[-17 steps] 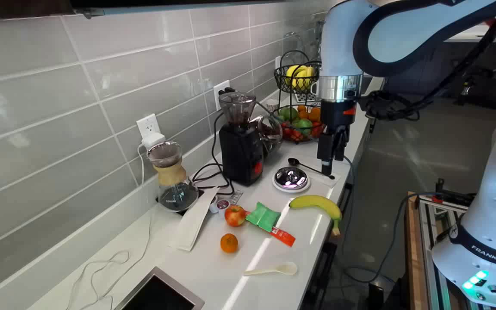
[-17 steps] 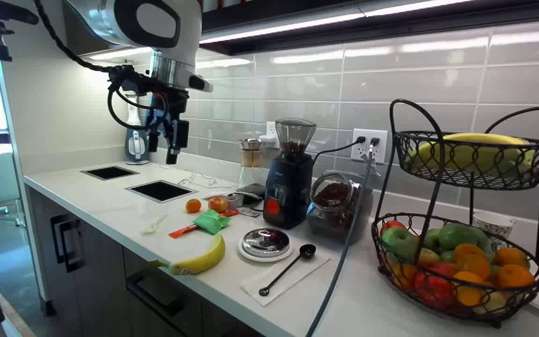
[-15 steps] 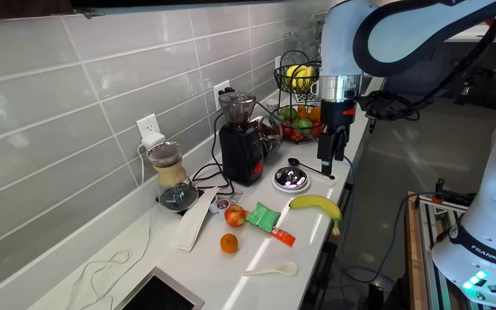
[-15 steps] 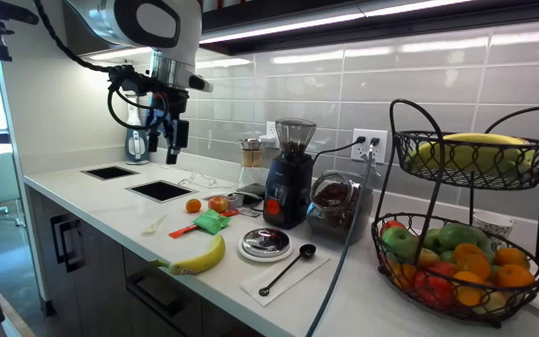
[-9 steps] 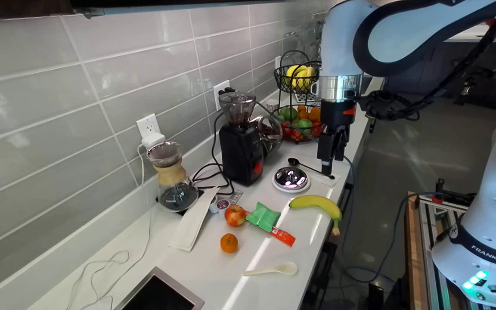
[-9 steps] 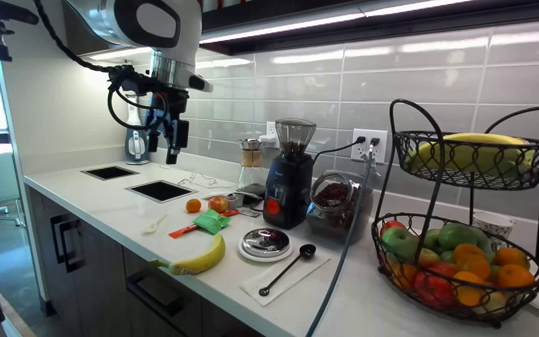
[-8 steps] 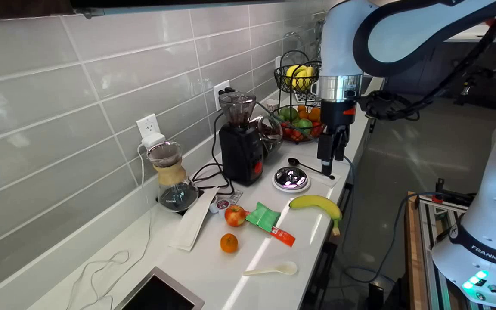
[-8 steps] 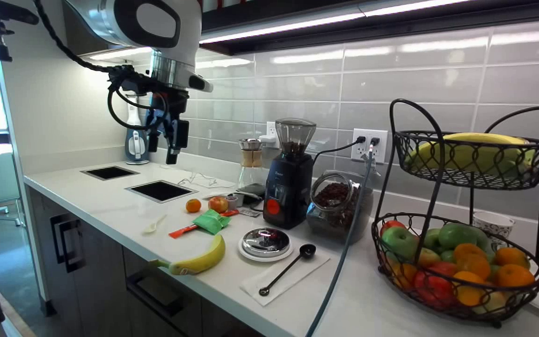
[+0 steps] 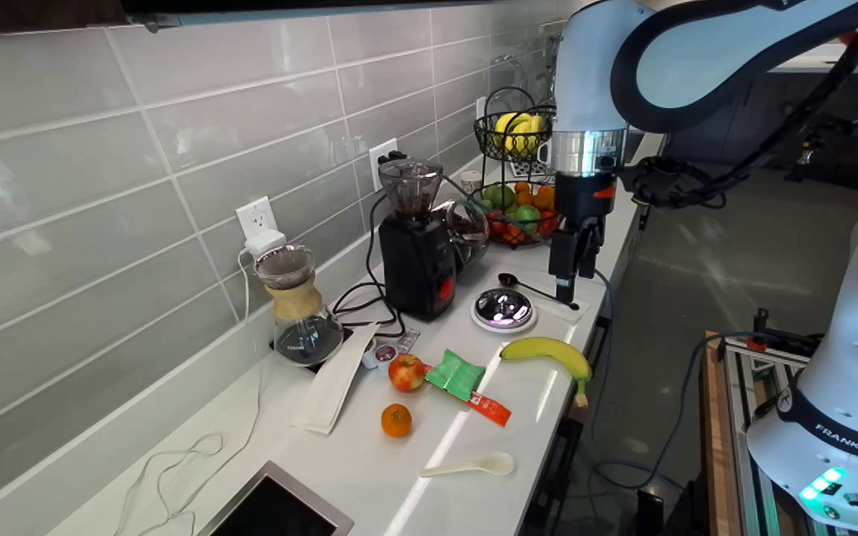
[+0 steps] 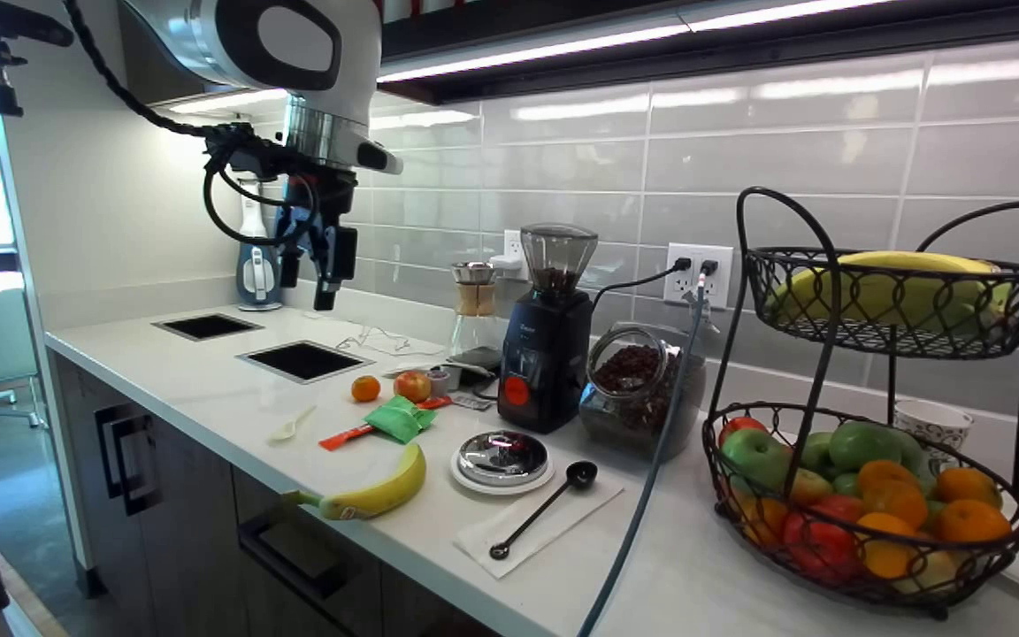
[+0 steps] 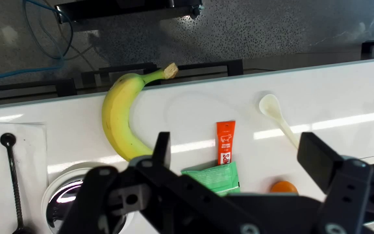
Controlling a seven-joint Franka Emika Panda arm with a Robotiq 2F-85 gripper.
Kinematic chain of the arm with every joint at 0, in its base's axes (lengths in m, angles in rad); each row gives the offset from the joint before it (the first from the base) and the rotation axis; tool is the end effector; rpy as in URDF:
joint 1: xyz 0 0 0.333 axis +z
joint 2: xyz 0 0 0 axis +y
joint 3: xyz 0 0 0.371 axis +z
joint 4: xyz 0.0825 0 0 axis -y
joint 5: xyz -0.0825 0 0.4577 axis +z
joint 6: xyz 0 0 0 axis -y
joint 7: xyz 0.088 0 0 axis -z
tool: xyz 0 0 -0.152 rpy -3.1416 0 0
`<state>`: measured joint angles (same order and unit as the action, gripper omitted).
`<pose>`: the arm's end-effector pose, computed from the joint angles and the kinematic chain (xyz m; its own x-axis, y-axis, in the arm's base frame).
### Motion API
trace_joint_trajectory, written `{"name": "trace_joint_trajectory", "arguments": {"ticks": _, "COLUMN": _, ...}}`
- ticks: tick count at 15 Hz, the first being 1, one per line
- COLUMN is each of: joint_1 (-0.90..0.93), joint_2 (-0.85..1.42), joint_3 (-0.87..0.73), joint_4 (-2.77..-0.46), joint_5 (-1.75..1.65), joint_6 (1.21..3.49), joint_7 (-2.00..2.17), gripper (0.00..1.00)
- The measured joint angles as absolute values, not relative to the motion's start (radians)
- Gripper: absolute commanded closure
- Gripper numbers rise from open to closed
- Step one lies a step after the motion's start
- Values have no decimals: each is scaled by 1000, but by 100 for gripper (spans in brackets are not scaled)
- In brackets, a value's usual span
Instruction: Move the clementine from the counter top to the fruit rack where the other clementines are
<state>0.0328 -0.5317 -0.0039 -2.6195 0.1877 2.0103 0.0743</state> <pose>0.3978 0.0303 0.3833 0.9878 -0.1229 -0.0960 -0.1370 -0.9780 -0.1575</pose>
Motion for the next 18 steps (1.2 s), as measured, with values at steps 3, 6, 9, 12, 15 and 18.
{"name": "trace_joint_trajectory", "arguments": {"ticks": 3, "joint_1": 33, "joint_2": -532, "joint_3": -4, "joint_4": -2620, "joint_5": 188, "joint_6": 2010, "joint_7": 74, "gripper": 0}}
{"name": "trace_joint_trajectory", "arguments": {"ticks": 6, "joint_1": 35, "joint_2": -519, "joint_3": -2, "joint_4": -2612, "joint_5": 187, "joint_6": 2009, "joint_7": 49, "gripper": 0}}
{"name": "trace_joint_trajectory", "arguments": {"ticks": 9, "joint_1": 58, "joint_2": -431, "joint_3": 6, "joint_4": -2561, "joint_5": 185, "joint_6": 2011, "joint_7": -20, "gripper": 0}}
{"name": "trace_joint_trajectory", "arguments": {"ticks": 12, "joint_1": 76, "joint_2": -313, "joint_3": 34, "joint_4": -2485, "joint_5": 167, "joint_6": 2059, "joint_7": -54, "gripper": 0}}
{"name": "trace_joint_trajectory", "arguments": {"ticks": 15, "joint_1": 85, "joint_2": -205, "joint_3": 70, "joint_4": -2414, "joint_5": 112, "joint_6": 2132, "joint_7": -56, "gripper": 0}}
{"name": "trace_joint_trajectory", "arguments": {"ticks": 18, "joint_1": 91, "joint_2": -106, "joint_3": 100, "joint_4": -2357, "joint_5": 54, "joint_6": 2204, "joint_7": -50, "gripper": 0}}
